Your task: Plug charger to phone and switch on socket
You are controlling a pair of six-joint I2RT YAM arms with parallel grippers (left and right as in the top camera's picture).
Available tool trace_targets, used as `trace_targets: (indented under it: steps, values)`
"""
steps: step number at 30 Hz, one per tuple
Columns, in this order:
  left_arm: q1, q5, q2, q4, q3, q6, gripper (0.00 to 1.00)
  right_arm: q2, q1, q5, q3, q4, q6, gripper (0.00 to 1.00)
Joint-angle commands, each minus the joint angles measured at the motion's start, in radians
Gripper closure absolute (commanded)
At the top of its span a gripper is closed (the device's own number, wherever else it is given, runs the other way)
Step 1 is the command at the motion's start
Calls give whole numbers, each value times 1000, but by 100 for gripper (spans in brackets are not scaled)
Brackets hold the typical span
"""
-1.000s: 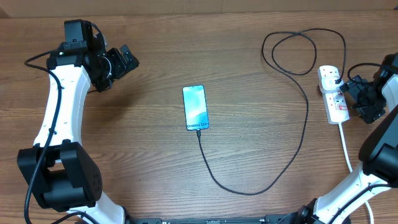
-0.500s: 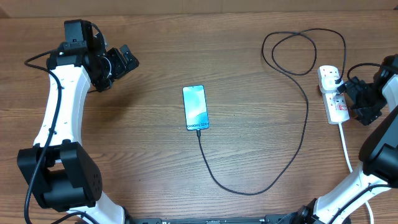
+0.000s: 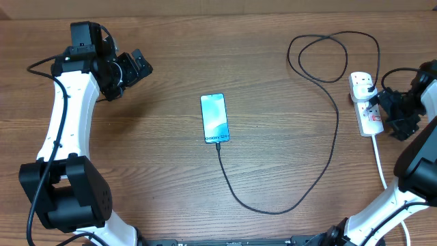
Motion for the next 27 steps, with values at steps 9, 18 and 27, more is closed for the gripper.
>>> trace_targets:
  steps: [9,18,27]
  values:
    - [-2,-6,-24,-1,3,15,0,-54,52,14,265,-302,-217,0]
    - [-2,-6,-24,-1,3,15,0,-55,114,48,227,-311,-290,0]
    - [-2,-6,-24,-1,3,15,0,-55,114,52,227,-290,-290,0]
